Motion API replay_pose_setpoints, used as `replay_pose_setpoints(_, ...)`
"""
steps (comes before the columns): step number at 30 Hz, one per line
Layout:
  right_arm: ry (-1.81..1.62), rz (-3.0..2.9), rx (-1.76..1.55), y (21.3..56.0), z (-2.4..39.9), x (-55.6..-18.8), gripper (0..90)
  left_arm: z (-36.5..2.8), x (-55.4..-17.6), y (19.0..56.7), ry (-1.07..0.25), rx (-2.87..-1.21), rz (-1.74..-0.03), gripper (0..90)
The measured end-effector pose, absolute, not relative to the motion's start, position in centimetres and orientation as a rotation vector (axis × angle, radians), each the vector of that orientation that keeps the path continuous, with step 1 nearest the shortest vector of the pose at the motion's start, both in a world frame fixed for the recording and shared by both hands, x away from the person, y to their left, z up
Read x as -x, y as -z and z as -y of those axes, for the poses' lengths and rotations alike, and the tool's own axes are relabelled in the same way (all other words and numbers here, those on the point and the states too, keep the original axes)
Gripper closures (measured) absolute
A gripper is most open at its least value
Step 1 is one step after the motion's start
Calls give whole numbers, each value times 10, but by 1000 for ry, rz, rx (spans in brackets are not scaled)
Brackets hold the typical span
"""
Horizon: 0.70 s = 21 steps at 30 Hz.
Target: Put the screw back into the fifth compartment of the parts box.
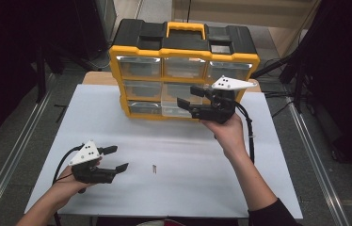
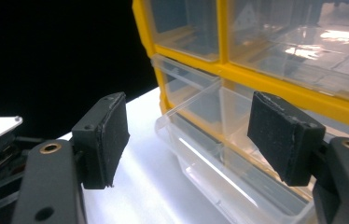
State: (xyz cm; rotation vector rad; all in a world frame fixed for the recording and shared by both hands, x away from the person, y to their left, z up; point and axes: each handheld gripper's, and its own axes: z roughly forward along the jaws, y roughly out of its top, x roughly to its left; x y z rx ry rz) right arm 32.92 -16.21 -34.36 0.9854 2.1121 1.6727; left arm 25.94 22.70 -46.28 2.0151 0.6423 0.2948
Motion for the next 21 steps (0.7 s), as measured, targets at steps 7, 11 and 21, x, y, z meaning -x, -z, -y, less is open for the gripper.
replay_pose_setpoints(7, -1663, -2158, -950, 342, 155, -321, 292, -228, -260, 462, -287, -2012, -652, 257)
replay_pose_setpoints(11, -1683, -2167, -939, 342, 155, -315, 291, -227, -260, 463, -291, -2018, -643, 257)
replay_pose_setpoints(21, -1734, -2195, -903, 347, 152, -302, 294, -227, -260, 463, -289, -2017, -645, 257)
